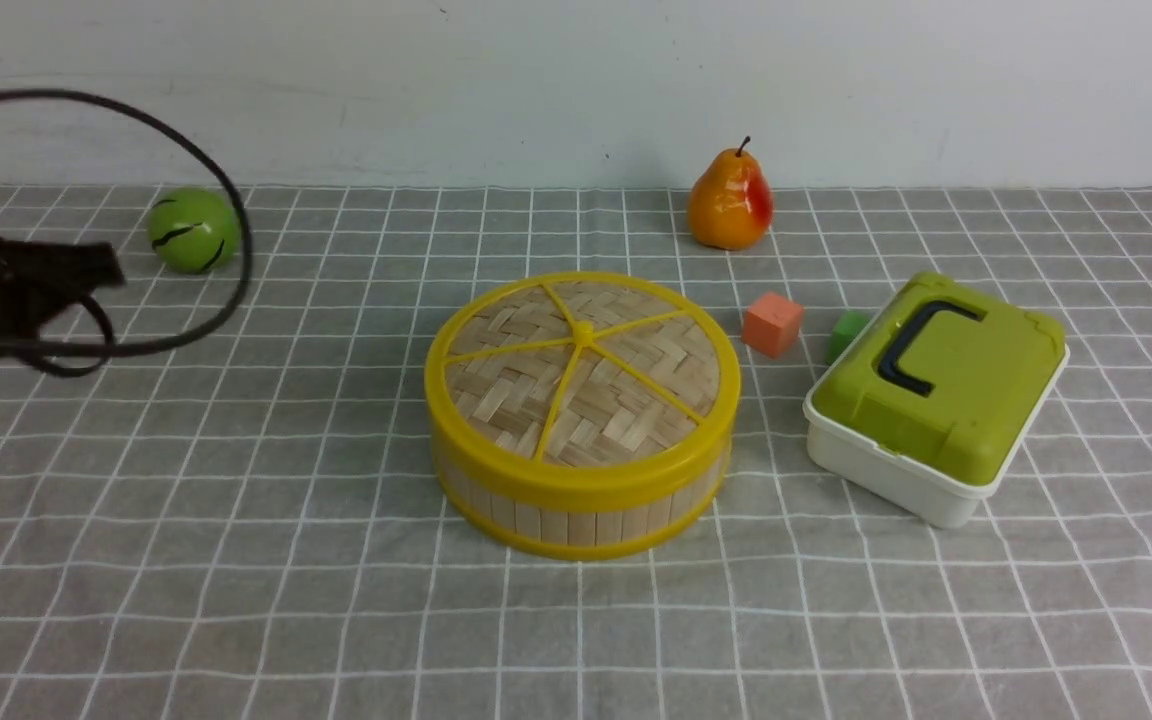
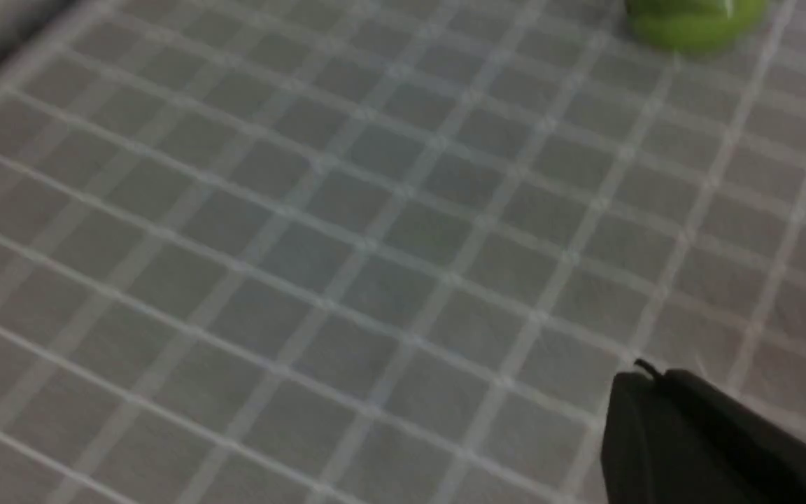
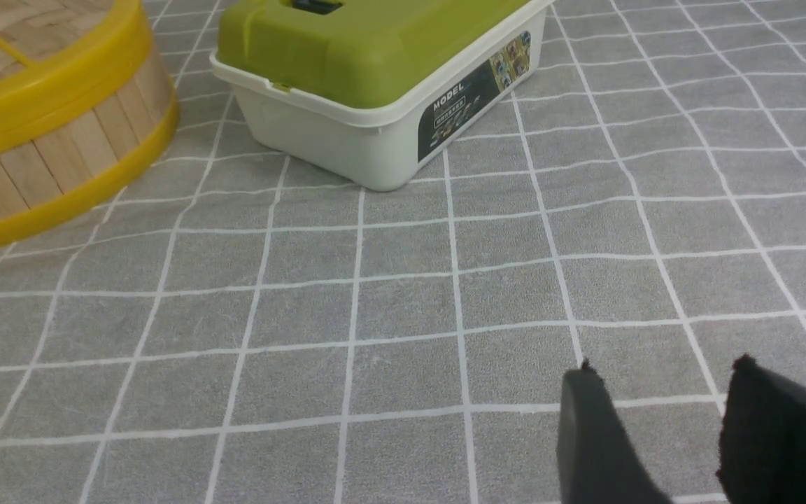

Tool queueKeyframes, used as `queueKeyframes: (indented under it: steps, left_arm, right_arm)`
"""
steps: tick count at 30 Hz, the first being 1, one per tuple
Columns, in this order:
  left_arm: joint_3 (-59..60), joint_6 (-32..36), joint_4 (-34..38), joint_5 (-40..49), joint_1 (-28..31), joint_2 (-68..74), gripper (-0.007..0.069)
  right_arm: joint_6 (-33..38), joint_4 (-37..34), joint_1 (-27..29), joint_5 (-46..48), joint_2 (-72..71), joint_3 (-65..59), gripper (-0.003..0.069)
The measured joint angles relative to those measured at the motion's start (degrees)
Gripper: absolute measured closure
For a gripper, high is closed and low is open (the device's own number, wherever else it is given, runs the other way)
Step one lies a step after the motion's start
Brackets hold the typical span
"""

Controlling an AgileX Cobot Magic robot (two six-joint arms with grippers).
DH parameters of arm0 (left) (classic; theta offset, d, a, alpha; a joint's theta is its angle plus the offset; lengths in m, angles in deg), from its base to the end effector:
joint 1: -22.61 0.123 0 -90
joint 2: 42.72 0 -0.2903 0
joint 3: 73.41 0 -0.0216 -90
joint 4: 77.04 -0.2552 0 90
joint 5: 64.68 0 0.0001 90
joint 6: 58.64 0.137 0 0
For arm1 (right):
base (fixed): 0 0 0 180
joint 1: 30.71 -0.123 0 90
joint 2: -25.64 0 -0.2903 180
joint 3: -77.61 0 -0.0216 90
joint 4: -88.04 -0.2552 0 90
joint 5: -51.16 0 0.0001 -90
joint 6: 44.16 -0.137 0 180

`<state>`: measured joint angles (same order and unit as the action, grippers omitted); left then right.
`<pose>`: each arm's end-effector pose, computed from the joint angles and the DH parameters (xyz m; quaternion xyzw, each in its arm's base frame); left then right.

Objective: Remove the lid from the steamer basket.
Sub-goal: Use the left arm to lift the lid of the steamer

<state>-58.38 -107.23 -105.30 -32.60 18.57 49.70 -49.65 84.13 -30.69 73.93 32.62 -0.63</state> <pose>0.3552 0.0095 0.2611 -0.2068 0.8986 0.0245 0.3863 0.0946 0.0036 0.1588 0.0565 0.8067 0.0572 0.5855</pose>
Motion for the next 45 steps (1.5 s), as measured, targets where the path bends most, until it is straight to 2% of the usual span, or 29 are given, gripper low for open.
queueKeyframes:
  steps: [2, 3, 4, 5, 8, 11, 16, 23, 25, 26, 30, 31, 35, 39, 45]
  left_arm:
    - [-4.51, 23.45, 25.43, 4.91, 0.00, 1.55, 0.0637]
    - [-4.93, 26.91, 29.06, 5.41, 0.00, 1.75, 0.0637]
    - [-9.21, 40.42, 43.37, 10.05, -0.06, 2.71, 0.0637]
    - [-11.88, 45.82, 49.24, 12.62, -0.29, 3.31, 0.0637]
    - [-19.35, 52.00, 55.10, 17.40, -2.56, 5.33, 0.0637]
    - [-25.88, 51.35, 52.74, 20.25, -6.17, 8.10, 0.0637]
    - [-40.56, 43.07, 38.36, 26.54, -16.34, 17.94, 0.0637]
    - [-56.51, 41.61, 28.26, 33.45, -25.75, 30.86, 0.0634]
    - [-59.72, 41.47, 26.07, 33.82, -27.39, 33.90, 0.0611]
    - [-60.01, 41.47, 25.85, 33.82, -27.67, 34.44, 0.0607]
    - [-63.49, 41.47, 22.89, 33.76, -29.29, 38.41, 0.0503]
    - [-63.81, 41.47, 22.07, 33.76, -29.56, 39.59, 0.0448]
    - [-63.96, 40.02, 19.97, 33.72, -29.58, 41.69, 0.0330]
    - [-63.97, 37.68, 17.15, 32.10, -29.58, 43.28, 0.0283]
    - [-63.97, 37.00, 16.59, 29.55, -29.58, 44.02, 0.0284]
  right_arm:
    - [0.00, 0.00, 0.00, 0.00, 0.00, 0.00, 0.0417]
    - [0.00, 0.00, 0.00, 0.00, 0.00, 0.00, 0.0417]
    - [0.00, 0.00, 0.00, 0.00, 0.00, 0.00, 0.0417]
    - [0.00, 0.00, 0.00, 0.00, 0.00, 0.00, 0.0417]
    - [0.00, 0.00, 0.00, 0.00, 0.00, 0.00, 0.0417]
    - [0.00, 0.00, 0.00, 0.00, 0.00, 0.00, 0.0417]
    - [0.00, 0.00, 0.00, 0.00, 0.00, 0.00, 0.0417]
    - [0.00, 0.00, 0.00, 0.00, 0.00, 0.00, 0.0417]
    - [0.00, 0.00, 0.00, 0.00, 0.00, 0.00, 0.0417]
    - [0.00, 0.00, 0.00, 0.00, 0.00, 0.00, 0.0417]
    - [0.00, 0.00, 0.00, 0.00, 0.00, 0.00, 0.0417]
    - [0.00, 0.00, 0.00, 0.00, 0.00, 0.00, 0.0417]
    - [0.00, 0.00, 0.00, 0.00, 0.00, 0.00, 0.0417]
    - [0.00, 0.00, 0.00, 0.00, 0.00, 0.00, 0.0417]
    - [0.00, 0.00, 0.00, 0.00, 0.00, 0.00, 0.0417]
